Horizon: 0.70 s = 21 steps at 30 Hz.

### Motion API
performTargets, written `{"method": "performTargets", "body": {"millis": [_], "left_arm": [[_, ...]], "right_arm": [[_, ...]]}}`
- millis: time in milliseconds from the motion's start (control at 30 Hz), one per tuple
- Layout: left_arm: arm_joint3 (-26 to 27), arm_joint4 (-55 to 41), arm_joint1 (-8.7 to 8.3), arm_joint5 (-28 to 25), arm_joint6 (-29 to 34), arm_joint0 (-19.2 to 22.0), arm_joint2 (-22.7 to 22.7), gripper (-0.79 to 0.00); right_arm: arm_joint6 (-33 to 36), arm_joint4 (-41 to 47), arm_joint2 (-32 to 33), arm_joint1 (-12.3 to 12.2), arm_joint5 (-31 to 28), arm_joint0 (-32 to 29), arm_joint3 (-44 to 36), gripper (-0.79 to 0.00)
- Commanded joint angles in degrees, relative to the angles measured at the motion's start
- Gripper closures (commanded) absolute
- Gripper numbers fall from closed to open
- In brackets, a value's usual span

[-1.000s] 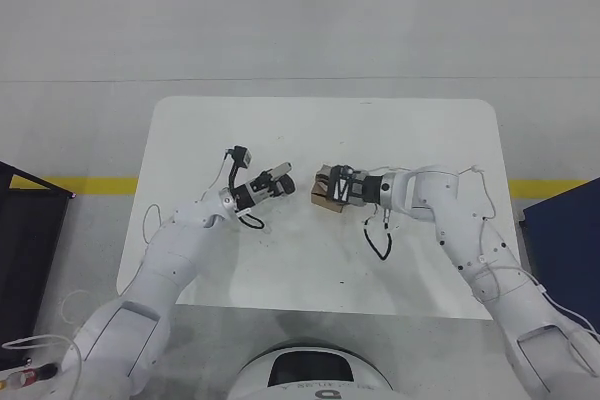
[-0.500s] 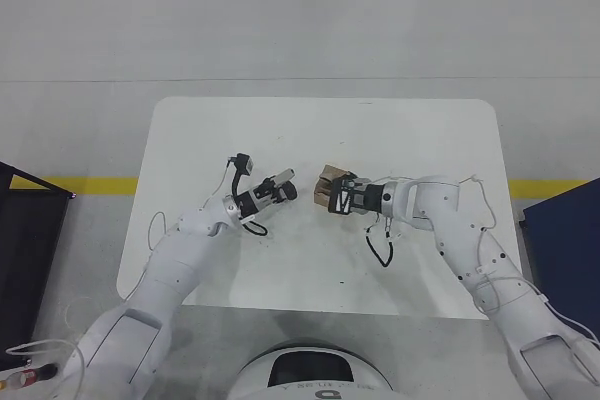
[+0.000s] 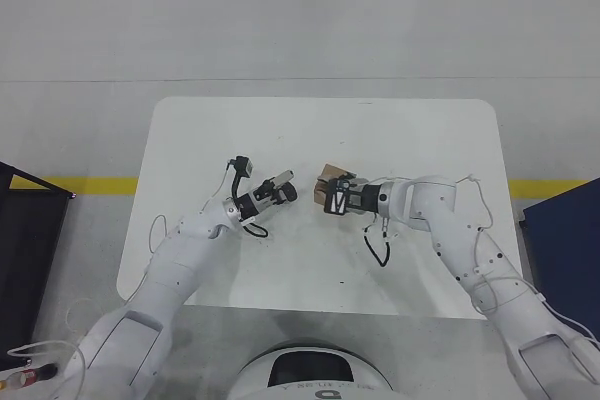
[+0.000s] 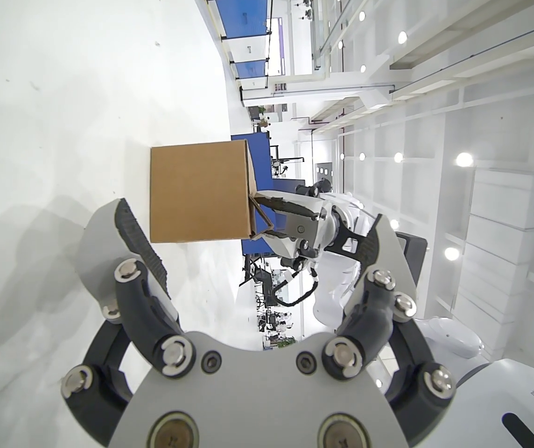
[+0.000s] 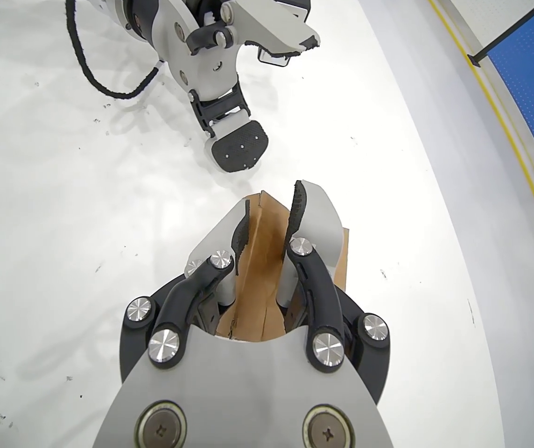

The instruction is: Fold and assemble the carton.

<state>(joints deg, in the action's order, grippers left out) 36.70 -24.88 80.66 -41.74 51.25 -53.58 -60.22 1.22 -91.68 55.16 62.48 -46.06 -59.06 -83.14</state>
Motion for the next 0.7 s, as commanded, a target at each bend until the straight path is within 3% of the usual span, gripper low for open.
{"method": "performTargets", "body": {"millis": [0, 667], "left_arm": [[-0.06, -0.15, -0.01, 0.01, 0.15, 0.09, -0.05, -0.785], [-0.99, -1.20, 0.22, -0.29, 0.83, 0.50, 0.09, -0.785]], "right_arm": [[0.15, -0.40, 0.13, -0.05, 0.51, -0.22, -0.43, -0.086], [5.88, -1.19, -0.90, 0.40, 3.17, -0.87, -2.23, -0.043]]}}
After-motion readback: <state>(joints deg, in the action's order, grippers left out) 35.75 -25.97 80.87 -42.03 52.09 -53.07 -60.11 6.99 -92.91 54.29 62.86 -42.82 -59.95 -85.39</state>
